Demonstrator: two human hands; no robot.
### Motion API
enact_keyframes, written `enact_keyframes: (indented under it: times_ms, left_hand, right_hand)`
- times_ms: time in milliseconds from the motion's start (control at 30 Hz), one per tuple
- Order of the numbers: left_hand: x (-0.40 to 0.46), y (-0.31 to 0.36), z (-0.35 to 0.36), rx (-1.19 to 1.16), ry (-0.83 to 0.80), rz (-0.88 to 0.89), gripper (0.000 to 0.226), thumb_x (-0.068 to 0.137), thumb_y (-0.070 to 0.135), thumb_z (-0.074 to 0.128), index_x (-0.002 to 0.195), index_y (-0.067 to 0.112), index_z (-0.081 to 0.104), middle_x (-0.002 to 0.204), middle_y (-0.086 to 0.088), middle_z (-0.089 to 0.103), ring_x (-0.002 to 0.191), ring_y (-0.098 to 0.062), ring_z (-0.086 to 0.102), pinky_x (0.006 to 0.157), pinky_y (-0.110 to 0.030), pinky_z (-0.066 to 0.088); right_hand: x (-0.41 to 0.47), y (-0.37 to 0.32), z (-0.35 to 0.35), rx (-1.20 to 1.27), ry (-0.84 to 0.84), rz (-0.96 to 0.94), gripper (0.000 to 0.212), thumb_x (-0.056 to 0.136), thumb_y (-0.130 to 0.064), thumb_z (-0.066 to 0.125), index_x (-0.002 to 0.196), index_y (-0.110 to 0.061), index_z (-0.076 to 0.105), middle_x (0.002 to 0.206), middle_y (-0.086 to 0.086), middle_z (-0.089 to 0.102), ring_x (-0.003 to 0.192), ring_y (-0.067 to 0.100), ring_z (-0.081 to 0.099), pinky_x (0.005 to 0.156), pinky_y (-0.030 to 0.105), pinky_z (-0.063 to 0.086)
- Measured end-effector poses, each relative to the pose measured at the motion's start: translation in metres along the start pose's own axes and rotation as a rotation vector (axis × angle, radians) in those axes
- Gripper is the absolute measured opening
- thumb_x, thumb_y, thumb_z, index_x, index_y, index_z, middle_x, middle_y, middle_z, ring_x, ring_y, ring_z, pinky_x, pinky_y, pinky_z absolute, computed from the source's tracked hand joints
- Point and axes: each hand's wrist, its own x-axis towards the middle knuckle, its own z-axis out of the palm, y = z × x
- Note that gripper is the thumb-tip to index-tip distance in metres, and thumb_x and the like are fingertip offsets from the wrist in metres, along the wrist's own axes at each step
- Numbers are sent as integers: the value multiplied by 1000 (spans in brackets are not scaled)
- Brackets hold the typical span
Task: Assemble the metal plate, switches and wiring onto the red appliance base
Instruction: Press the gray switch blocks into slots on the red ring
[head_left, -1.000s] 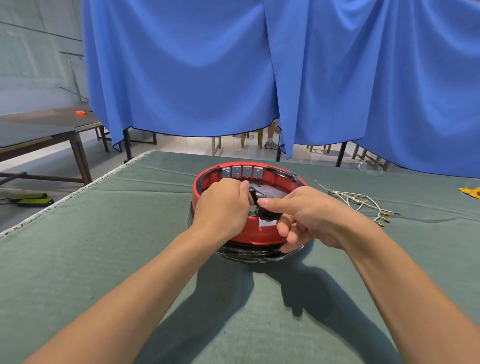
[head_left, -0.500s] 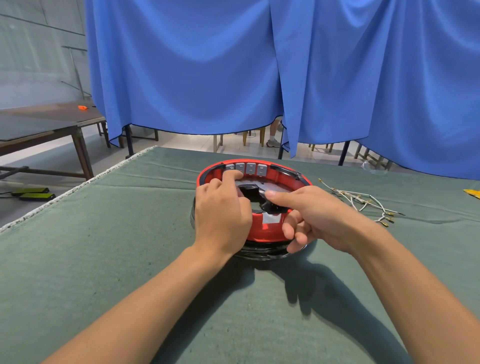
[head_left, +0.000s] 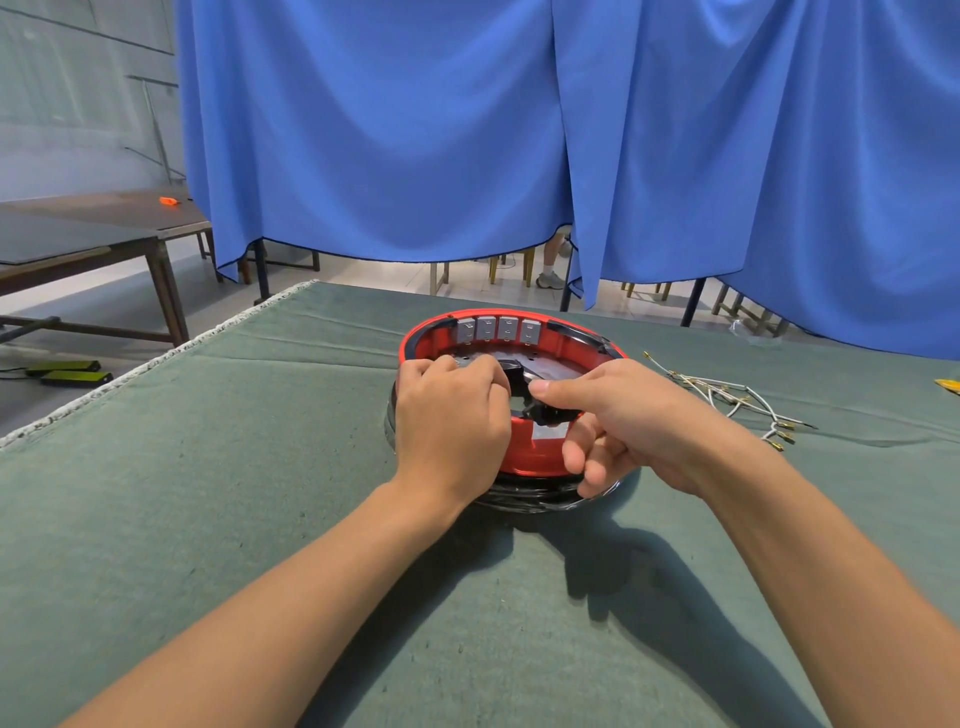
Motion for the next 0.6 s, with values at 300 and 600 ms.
enact_keyframes:
  times_ms: [300, 600]
  left_hand:
    - [-2, 2, 1, -12, 31, -8, 30, 83, 17, 36, 69, 14, 62, 61, 2, 55, 62, -17, 48, 80, -32, 29]
    - [-4, 2, 3, -13, 46, -13, 30, 83, 16, 37, 70, 12, 63, 61, -2, 57, 61, -19, 49, 79, -34, 33]
  right_hand:
    - [-2, -3, 4, -111, 27, -22, 41, 94, -39, 56, 110, 0, 58, 43, 5, 58, 31, 13, 51, 39, 23, 49]
    - [-3, -3, 4, -166, 3, 14, 48, 95, -43, 53, 126, -7, 52, 43, 4, 58, 31, 12, 50, 41, 29, 52]
